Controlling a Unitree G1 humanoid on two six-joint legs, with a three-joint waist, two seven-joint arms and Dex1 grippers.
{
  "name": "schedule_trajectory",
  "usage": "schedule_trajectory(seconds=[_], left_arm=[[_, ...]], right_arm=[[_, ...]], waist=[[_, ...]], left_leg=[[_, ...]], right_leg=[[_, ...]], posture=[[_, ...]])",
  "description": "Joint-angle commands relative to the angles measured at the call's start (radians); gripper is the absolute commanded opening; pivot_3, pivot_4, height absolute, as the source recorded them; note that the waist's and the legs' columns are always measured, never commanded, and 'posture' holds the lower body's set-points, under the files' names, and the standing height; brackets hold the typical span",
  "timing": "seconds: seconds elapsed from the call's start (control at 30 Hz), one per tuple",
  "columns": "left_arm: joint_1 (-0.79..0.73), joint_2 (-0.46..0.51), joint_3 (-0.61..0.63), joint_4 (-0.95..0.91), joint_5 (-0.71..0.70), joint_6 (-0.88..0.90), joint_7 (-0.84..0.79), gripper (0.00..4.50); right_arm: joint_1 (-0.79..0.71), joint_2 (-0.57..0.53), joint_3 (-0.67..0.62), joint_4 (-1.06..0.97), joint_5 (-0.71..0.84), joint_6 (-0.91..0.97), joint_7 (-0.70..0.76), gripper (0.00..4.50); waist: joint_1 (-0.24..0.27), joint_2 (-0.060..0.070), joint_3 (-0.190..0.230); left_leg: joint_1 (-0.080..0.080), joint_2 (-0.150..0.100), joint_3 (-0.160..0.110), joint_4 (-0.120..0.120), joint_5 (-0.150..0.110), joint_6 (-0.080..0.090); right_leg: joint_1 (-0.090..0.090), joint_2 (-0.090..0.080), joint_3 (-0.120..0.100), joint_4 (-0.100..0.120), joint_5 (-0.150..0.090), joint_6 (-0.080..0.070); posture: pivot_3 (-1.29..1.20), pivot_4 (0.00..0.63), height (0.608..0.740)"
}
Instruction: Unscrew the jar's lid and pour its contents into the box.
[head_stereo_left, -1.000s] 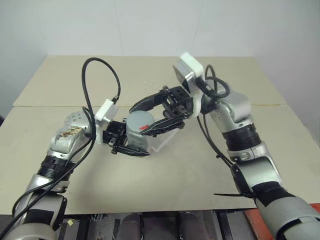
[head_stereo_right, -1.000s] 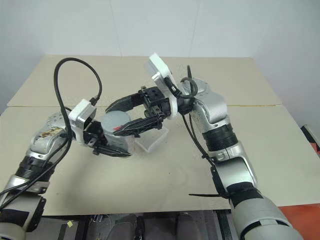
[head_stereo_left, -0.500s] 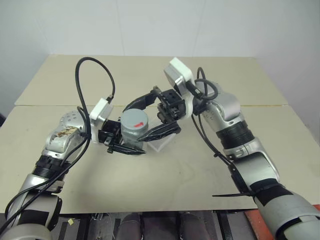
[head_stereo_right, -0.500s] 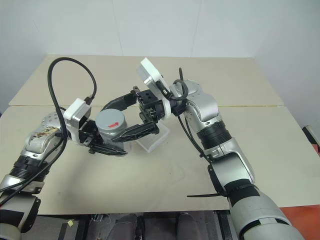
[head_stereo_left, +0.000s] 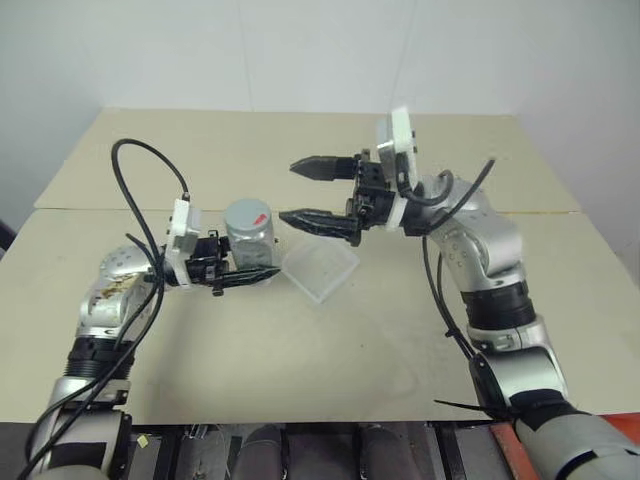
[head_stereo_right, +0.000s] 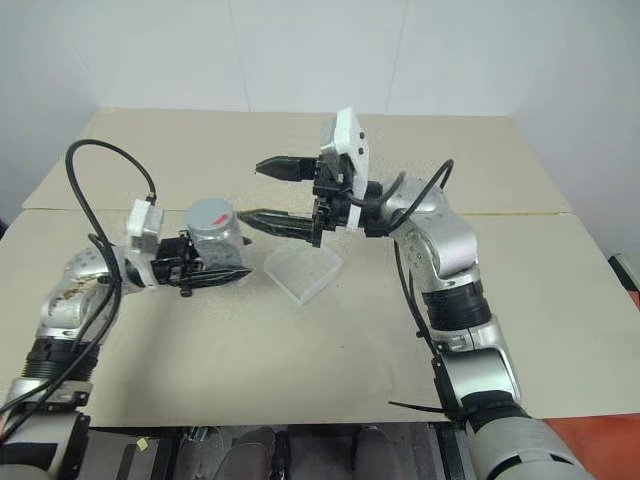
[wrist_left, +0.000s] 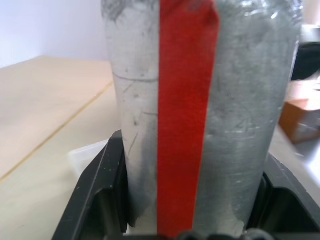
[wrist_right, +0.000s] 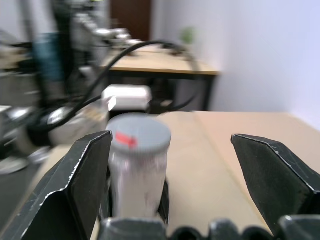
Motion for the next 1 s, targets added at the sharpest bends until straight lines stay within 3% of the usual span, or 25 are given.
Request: schedule_trajectory(seconds=[0.03, 0.37, 1.0], left_arm=[[-0.021, -0.033, 0.019, -0.005, 0.051, -0.03, 0.081, 2.39], [-0.068, -0.1, 0.023, 0.008, 0.092, -0.03, 0.124, 2.39], [-0.046, -0.087, 0.058, -0.015, 0.082, -0.012, 0.118, 2.39]], right_arm=[[0.004, 0.026, 0.018, -0.15, -0.031, 0.081, -0.156, 4.45], [-0.001, 0.133, 0.11, -0.155, -0.157, 0.129, -0.376, 4.45], [0.016, 0.124, 0.116, -0.159, -0.198, 0.16, -0.392, 4.45]], waist=[[-0.001, 0.0, 0.0], [-0.003, 0.0, 0.0], [-0.004, 0.0, 0.0]], left_leg=[[0.0, 0.0, 0.0, 0.0, 0.0, 0.0], [0.0, 0.0, 0.001, 0.0, 0.0, 0.0], [0.0, 0.0, 0.001, 0.0, 0.0, 0.0]], right_leg=[[0.0, 0.0, 0.0, 0.0, 0.0, 0.0], [0.0, 0.001, 0.0, -0.001, 0.0, 0.0], [0.0, 0.001, 0.0, -0.001, 0.0, 0.0]], posture=[[0.0, 0.15, 0.74], [0.0, 0.15, 0.74], [0.0, 0.15, 0.74]])
